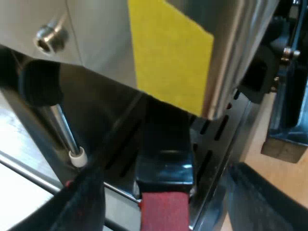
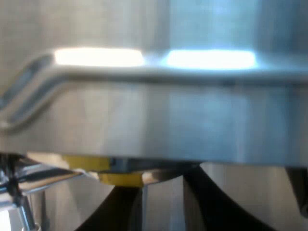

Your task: Put the handle in the coffee machine

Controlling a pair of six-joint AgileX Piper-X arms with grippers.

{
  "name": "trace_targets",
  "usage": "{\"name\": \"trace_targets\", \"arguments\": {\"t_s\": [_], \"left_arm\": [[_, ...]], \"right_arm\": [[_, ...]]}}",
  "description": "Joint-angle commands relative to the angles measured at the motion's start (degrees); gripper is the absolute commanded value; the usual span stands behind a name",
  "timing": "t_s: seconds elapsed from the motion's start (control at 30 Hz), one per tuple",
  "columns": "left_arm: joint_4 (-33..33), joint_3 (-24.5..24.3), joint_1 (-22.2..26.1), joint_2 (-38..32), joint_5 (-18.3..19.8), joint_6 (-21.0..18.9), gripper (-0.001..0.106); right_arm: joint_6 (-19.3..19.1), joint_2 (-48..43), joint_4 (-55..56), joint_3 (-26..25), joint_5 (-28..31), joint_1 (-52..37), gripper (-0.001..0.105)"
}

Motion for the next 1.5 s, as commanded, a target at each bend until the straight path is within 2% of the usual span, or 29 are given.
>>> {"name": "trace_targets", "arguments": {"t_s": [0.03,0.2,0.37,0.5,0.57,0.6,0.63,0.7,0.73,0.8,0.83,1.0,1.2,1.5], "left_arm": [[-0.07,-0.44,-0.27,-0.60,0.21,1.42,0.058],[0.58,-1.69,1.48,-1.21,0.47,1.30,0.058],[2.73,-5.68,6.44,-1.67,3.54,0.73,0.058],[4.68,-7.22,7.80,-1.67,3.50,0.74,0.056],[5.11,-7.67,7.92,-1.67,3.05,0.74,0.050],[5.14,-8.26,7.91,-1.67,2.08,0.74,0.032],[5.14,-8.49,7.91,-1.67,1.60,0.74,0.020],[5.14,-8.74,7.91,-1.67,0.38,0.74,0.009],[5.14,-8.93,7.91,-1.67,-1.35,0.85,0.000],[5.02,-9.06,7.91,-1.67,-3.51,1.17,0.000],[5.02,-9.06,7.91,-1.67,-4.05,1.39,0.000],[5.02,-9.06,7.91,-1.67,-4.10,1.38,0.000],[5.02,-9.06,7.91,-1.67,-4.10,1.38,0.000],[3.69,-9.06,7.91,-1.67,-4.55,1.38,0.000]], "right_arm": [[0.72,-4.18,-8.43,-2.61,1.35,-0.55,0.023],[0.72,-4.18,-8.43,-2.61,1.35,-0.55,0.023],[0.72,-4.18,-8.43,-2.61,1.35,-0.55,0.023],[0.72,-4.18,-8.43,-2.61,1.35,-0.55,0.023],[0.72,-4.18,-8.43,-2.61,1.35,-0.55,0.023],[0.72,-4.18,-8.43,-2.61,1.35,-0.55,0.023],[0.72,-4.18,-8.43,-2.61,1.35,-0.55,0.023],[0.72,-4.18,-8.43,-2.61,1.35,-0.55,0.023],[0.72,-4.18,-8.43,-2.61,1.35,-0.55,0.023],[0.72,-4.18,-8.43,-2.61,1.35,-0.55,0.023],[2.43,-4.18,-8.43,-2.61,1.35,-0.55,0.023],[6.84,-4.18,-8.43,-2.61,1.35,-0.55,0.023],[8.56,-4.31,-8.43,-2.61,1.35,-0.55,0.023],[8.43,-4.97,-9.32,-2.61,1.35,-0.55,0.023]]}}
